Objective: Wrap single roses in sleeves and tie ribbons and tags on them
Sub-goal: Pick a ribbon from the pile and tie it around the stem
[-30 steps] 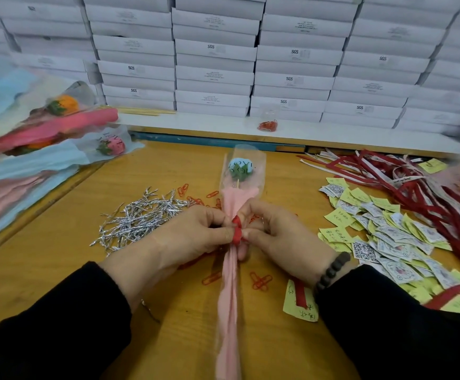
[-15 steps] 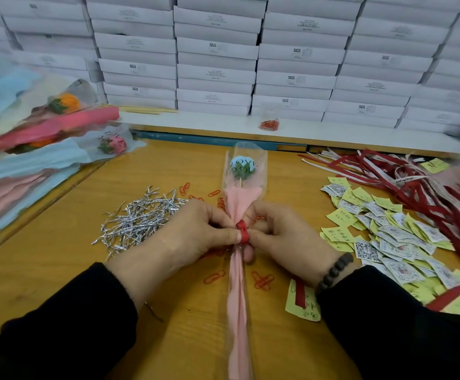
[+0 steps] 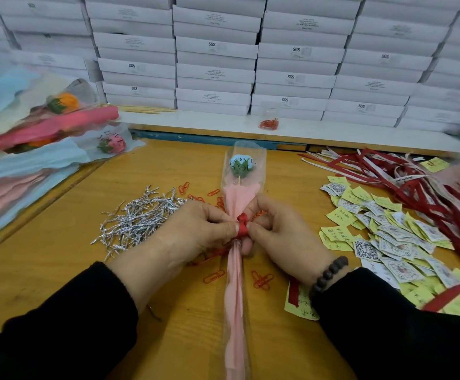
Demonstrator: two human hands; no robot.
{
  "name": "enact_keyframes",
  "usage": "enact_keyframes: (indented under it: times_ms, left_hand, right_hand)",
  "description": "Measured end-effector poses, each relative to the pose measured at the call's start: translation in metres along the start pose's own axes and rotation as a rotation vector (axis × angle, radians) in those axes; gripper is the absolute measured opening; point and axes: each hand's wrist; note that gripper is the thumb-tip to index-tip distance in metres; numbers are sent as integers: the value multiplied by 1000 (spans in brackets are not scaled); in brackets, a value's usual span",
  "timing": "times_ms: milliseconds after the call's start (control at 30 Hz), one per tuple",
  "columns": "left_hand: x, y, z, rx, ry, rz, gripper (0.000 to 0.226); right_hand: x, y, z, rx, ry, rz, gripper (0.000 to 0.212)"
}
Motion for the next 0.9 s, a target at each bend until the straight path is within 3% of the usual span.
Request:
enact_keyframes:
  times_ms: [233, 467, 633, 900]
  left_hand:
    - [-2, -3, 1, -8, -9, -83, 10]
    - [-3, -3, 0, -108, -59, -137, 21]
    - [-3, 0, 0, -187, -78, -174, 24]
    - [-2, 2, -1, -297, -105, -222, 26]
  right_hand:
    - [-1, -1, 0, 0, -30, -7, 16]
    - [-2, 1, -3, 14, -96, 13, 11]
    - [-4, 5, -1, 146, -105, -51, 8]
    - [-2, 17, 3, 254, -185, -18, 6]
Point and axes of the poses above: each hand's wrist, its own x-axis away from the middle knuckle, its own y-axis out of the back of the hand, z = x × y, and after that the axes turned 10 degrees about y, right-handed
